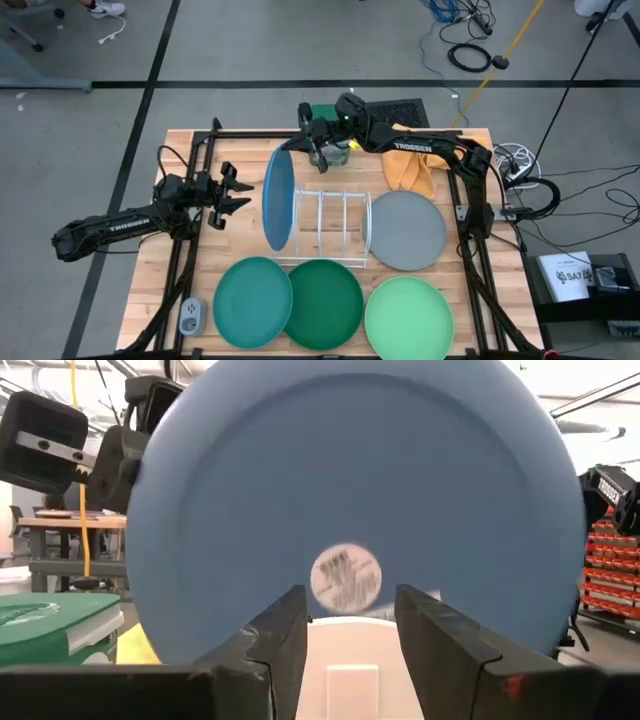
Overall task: Sort dishes
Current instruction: Put the blue plate in the dish rack, then put the gray plate in the dish rack, then put the light green plate in the dish rack
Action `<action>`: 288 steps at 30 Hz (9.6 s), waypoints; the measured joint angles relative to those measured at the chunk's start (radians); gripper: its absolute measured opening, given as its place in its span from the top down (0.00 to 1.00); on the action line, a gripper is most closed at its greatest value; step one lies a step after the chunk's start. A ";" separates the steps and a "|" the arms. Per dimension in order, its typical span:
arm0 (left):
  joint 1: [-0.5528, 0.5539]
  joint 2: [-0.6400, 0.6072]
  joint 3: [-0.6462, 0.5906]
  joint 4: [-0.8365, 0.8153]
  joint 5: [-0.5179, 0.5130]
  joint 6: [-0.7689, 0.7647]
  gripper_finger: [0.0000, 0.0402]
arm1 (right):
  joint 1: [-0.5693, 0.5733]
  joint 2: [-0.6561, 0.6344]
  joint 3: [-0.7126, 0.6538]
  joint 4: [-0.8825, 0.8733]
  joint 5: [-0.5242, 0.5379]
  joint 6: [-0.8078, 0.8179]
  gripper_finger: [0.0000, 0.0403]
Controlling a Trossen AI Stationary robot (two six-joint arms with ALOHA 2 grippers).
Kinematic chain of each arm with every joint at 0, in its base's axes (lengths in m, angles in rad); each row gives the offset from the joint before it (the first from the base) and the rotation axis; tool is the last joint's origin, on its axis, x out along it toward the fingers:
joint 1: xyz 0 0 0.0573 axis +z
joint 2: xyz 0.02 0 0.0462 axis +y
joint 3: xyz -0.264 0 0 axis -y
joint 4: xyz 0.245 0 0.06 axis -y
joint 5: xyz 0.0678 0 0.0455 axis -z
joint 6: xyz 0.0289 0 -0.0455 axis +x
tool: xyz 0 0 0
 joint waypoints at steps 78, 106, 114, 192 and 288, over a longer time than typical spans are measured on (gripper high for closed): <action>0.000 0.000 0.000 0.006 0.000 -0.006 0.62 | 0.176 -0.501 0.000 -0.954 0.588 -0.281 0.57; 0.000 0.000 0.000 0.007 0.000 -0.006 0.62 | 0.733 -0.628 -0.478 -1.469 0.946 0.954 0.65; 0.000 0.000 0.000 0.007 0.000 -0.006 0.62 | 0.836 -0.597 -0.721 -1.097 0.953 1.175 0.51; 0.000 0.000 0.000 0.000 -0.001 -0.005 0.62 | 0.894 -0.713 -0.183 -1.425 1.509 1.186 1.00; 0.000 0.000 0.000 -0.001 0.000 -0.007 0.62 | 1.033 -0.091 -0.183 0.188 1.977 0.042 0.51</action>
